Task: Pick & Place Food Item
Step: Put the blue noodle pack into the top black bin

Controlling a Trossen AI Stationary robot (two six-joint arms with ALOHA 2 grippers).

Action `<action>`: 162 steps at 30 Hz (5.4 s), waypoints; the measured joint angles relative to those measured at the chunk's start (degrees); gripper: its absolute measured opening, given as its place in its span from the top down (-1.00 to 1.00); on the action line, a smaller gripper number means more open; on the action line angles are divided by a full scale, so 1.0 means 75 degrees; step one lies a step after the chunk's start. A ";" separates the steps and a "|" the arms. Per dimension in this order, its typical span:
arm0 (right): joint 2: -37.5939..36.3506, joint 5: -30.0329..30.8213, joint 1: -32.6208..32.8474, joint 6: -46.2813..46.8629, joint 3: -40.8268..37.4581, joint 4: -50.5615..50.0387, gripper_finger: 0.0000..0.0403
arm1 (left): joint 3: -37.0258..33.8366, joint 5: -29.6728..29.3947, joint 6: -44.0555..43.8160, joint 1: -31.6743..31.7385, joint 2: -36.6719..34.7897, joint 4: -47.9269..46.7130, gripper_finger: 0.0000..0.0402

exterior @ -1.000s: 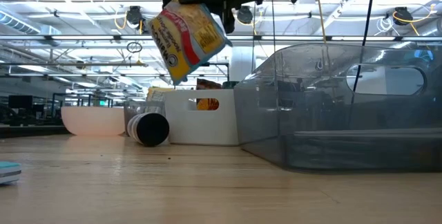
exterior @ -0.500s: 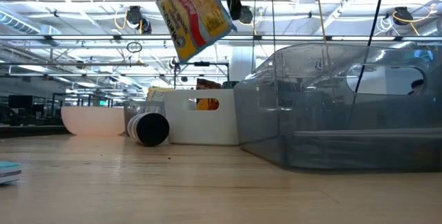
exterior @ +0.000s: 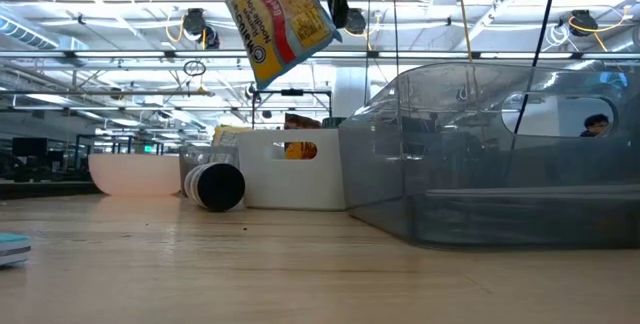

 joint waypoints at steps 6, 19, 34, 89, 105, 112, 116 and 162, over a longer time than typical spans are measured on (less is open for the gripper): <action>0.0000 -0.0003 0.0003 0.0000 0.0000 0.0005 1.00 | 0.0003 0.0023 0.0002 -0.0024 0.0140 -0.0118 0.07; 0.0000 -0.0163 0.0003 0.0000 0.0000 0.0004 1.00 | 0.0003 0.0003 -0.0031 -0.0023 0.0165 -0.0062 0.44; 0.0006 -0.0160 0.0003 0.0000 0.0000 -0.0002 1.00 | 0.0003 0.0003 -0.0026 -0.0023 0.0162 0.0064 0.71; 0.0012 0.0029 -0.0294 0.0114 0.0000 0.0004 -0.02 | -0.0006 -0.0375 0.0931 0.0425 -0.0196 -0.0374 0.99; -0.0663 0.0012 -0.0749 -0.0281 -0.0006 -0.1163 -0.06 | -0.0006 -0.1096 0.1965 0.1476 -0.0290 -0.1551 0.98; -0.0827 0.0034 -0.0827 -0.0321 -0.0012 -0.1525 -0.07 | -0.0006 -0.1378 0.2467 0.2209 -0.0287 -0.1562 0.98; -0.0831 0.0035 -0.0860 -0.0347 0.0000 -0.1641 -0.05 | -0.0002 -0.1416 0.2560 0.2654 -0.0260 -0.1566 0.98; -0.0828 0.0041 -0.1267 -0.0289 -0.0783 -0.1677 -0.02 | 0.1224 -0.2073 0.3521 0.4277 0.2421 -0.2137 0.98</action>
